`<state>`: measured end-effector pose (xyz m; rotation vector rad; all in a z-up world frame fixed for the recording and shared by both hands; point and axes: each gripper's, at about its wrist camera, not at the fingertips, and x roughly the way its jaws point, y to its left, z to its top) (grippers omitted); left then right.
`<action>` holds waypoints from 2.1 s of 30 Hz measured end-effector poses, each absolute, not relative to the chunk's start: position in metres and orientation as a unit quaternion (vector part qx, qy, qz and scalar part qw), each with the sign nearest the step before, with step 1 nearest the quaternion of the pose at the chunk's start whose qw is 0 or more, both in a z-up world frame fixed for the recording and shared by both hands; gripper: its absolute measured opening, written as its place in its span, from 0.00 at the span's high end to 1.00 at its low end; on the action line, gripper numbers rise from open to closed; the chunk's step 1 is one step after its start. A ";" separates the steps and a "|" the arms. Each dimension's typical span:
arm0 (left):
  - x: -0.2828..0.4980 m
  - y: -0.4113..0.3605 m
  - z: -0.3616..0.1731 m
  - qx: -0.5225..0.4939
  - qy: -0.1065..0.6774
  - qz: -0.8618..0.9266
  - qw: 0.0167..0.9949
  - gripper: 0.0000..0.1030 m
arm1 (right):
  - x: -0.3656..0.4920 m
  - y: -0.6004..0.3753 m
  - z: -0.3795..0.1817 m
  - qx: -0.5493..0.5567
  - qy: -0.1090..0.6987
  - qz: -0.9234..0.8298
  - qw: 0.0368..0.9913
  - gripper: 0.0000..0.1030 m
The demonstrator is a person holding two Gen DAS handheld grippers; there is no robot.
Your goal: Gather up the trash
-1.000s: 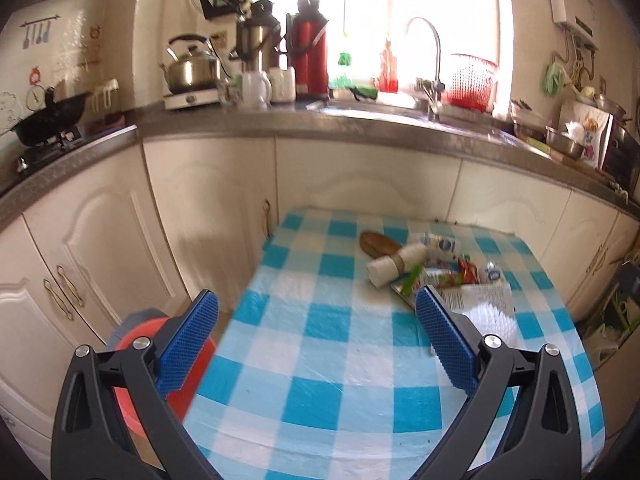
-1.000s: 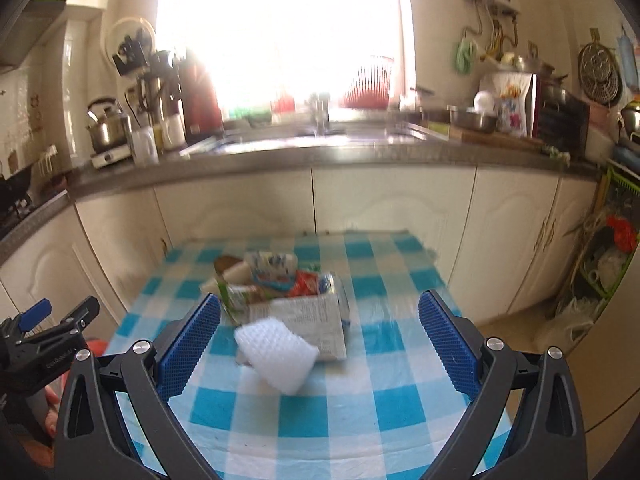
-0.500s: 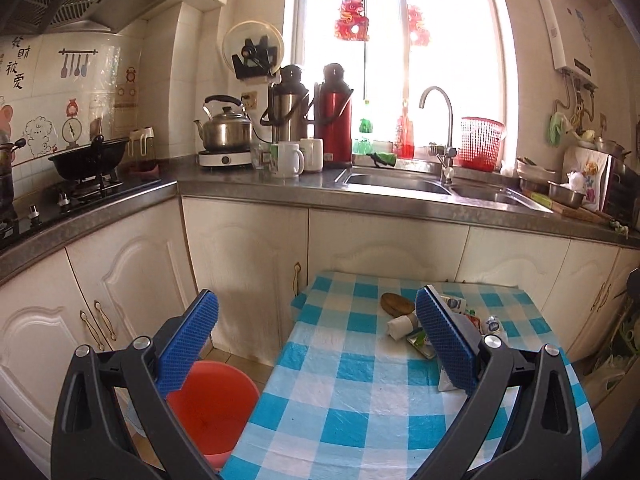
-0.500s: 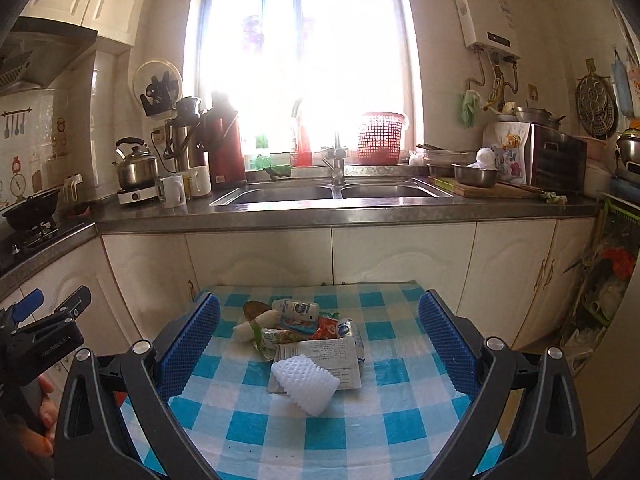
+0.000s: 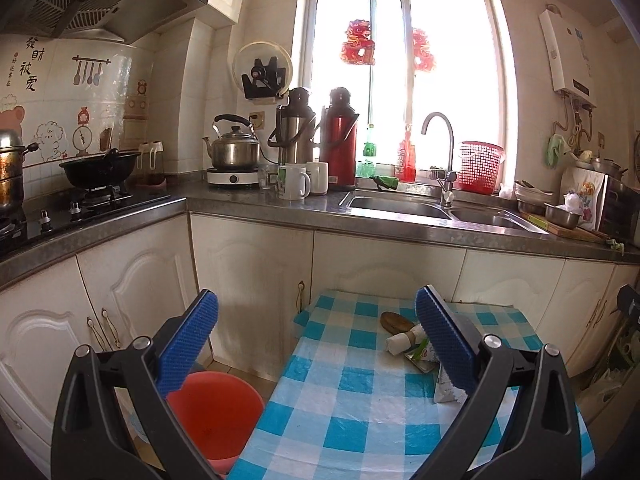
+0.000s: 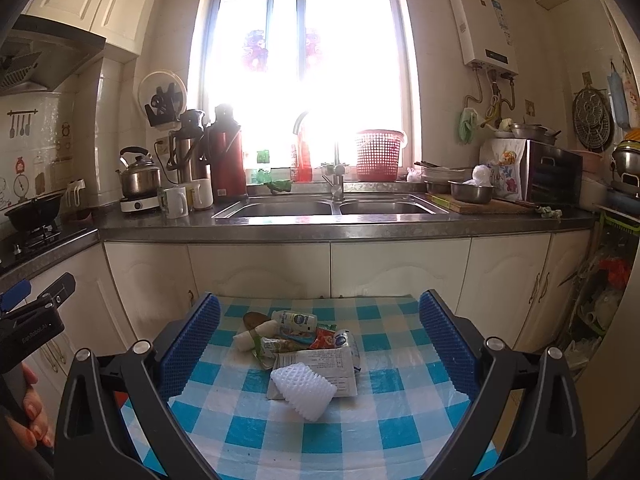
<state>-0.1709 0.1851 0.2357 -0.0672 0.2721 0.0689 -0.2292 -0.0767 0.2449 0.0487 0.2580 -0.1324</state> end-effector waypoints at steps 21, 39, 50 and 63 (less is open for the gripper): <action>-0.183 0.184 0.239 -0.026 0.125 0.048 0.991 0.04 | -0.244 -0.078 0.249 0.024 0.100 -0.056 0.993 0.05; -0.188 0.180 0.240 -0.020 0.122 0.046 0.991 0.04 | -0.251 -0.083 0.249 0.037 0.089 -0.051 0.994 0.05; -0.188 0.172 0.237 -0.015 0.122 0.035 0.992 0.04 | -0.252 -0.092 0.245 0.054 0.088 -0.054 0.993 0.05; -0.166 0.160 0.203 -0.017 0.162 -0.023 0.986 0.04 | -0.230 -0.126 0.214 0.101 0.133 -0.056 0.984 0.05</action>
